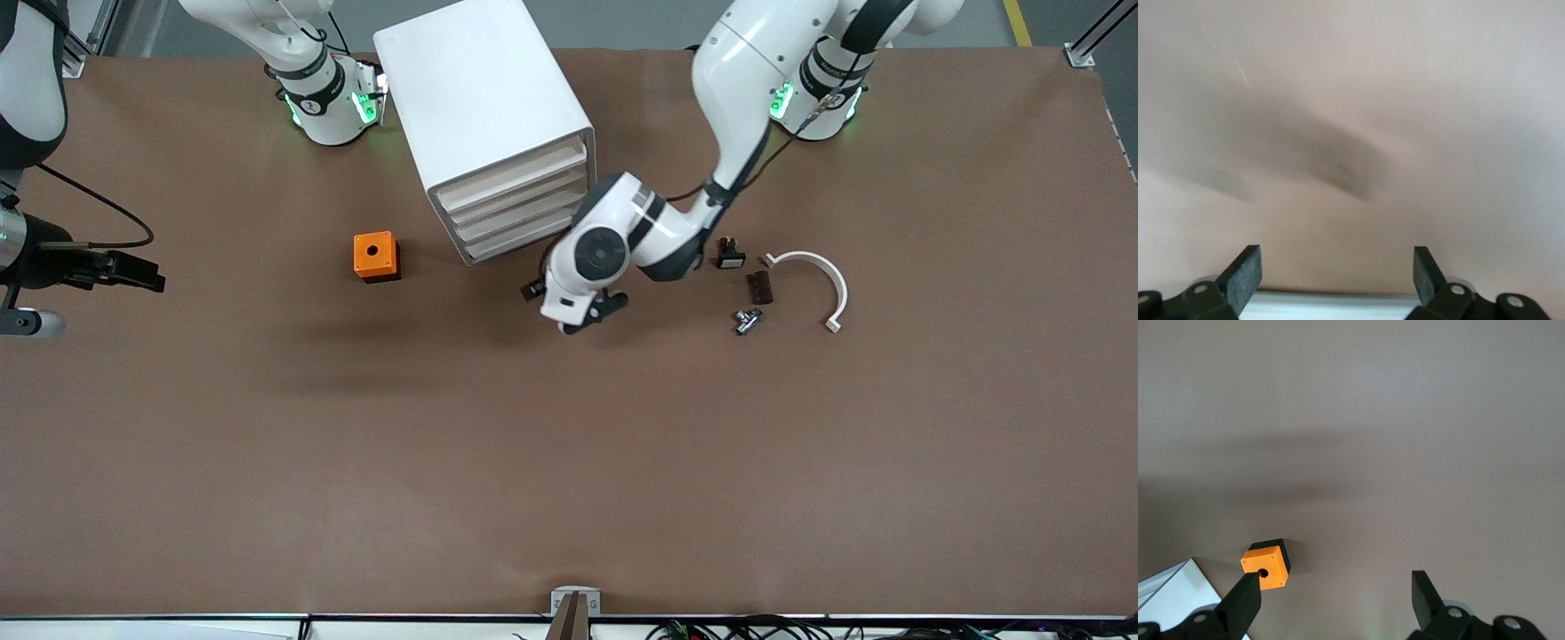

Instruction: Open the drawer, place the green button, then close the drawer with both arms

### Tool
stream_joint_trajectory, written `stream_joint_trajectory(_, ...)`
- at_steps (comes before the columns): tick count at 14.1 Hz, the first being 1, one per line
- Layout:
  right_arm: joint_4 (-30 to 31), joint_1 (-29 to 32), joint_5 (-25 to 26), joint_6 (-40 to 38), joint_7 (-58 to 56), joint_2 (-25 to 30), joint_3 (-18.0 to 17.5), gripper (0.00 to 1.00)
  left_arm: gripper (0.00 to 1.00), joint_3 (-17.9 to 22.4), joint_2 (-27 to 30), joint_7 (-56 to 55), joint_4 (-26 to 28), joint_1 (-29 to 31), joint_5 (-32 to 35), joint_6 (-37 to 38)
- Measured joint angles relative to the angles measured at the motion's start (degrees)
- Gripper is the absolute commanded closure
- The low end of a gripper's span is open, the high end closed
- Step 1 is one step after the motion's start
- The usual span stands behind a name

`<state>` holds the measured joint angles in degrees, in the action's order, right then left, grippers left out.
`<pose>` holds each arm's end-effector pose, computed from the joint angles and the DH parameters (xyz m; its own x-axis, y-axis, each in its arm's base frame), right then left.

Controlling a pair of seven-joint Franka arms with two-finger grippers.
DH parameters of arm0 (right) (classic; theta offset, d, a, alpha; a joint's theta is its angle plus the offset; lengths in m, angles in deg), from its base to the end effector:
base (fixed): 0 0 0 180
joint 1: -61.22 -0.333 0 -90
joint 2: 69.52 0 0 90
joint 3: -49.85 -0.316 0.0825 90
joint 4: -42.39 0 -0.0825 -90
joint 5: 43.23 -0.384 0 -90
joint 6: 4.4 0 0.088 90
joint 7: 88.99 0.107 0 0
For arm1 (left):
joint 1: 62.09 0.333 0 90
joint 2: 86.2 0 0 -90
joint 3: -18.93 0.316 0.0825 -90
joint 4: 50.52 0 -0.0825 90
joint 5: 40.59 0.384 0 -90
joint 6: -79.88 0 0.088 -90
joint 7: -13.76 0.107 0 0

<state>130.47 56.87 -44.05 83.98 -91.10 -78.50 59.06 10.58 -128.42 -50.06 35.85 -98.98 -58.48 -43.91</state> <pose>0.5910 -0.0421 0.5490 0.9876 -0.0484 -0.1492 -0.0482 -0.9988 0.0053 0.4999 -0.4985 0.2295 0.8057 0.4781 -0.3497 0.5236 -0.8509 0.0430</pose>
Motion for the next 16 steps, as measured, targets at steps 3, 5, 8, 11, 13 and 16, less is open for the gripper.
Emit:
stream_joint_trajectory(3,-0.1,0.3,0.0,-0.6,-0.3,0.0,0.0,0.0,0.0,0.0,4.4,1.7,-0.4,7.1,7.7,3.8)
stream_joint_trajectory(5,-0.3,0.5,0.1,-1.9,-0.3,0.0,0.0,0.0,0.0,0.1,7.1,5.8,-0.4,11.1,13.4,6.1)
stream_joint_trajectory(8,-2.2,1.7,0.1,-2.1,-0.5,0.0,0.0,0.0,0.0,0.1,11.1,10.0,-0.5,17.0,19.2,7.7)
stream_joint_trajectory(11,-6.7,1.8,0.1,-4.3,-0.5,0.0,-0.1,0.0,0.0,0.1,16.8,11.9,-0.7,22.9,20.2,13.2)
stream_joint_trajectory(13,-9.8,1.9,0.0,-7.6,-0.5,0.0,-0.1,0.0,0.0,0.1,22.1,19.0,-0.8,28.2,20.3,18.4)
stream_joint_trajectory(16,-10.9,1.9,0.0,-10.3,-0.5,0.1,-0.4,0.0,0.0,0.2,28.2,29.5,-0.7,33.2,20.3,25.0)
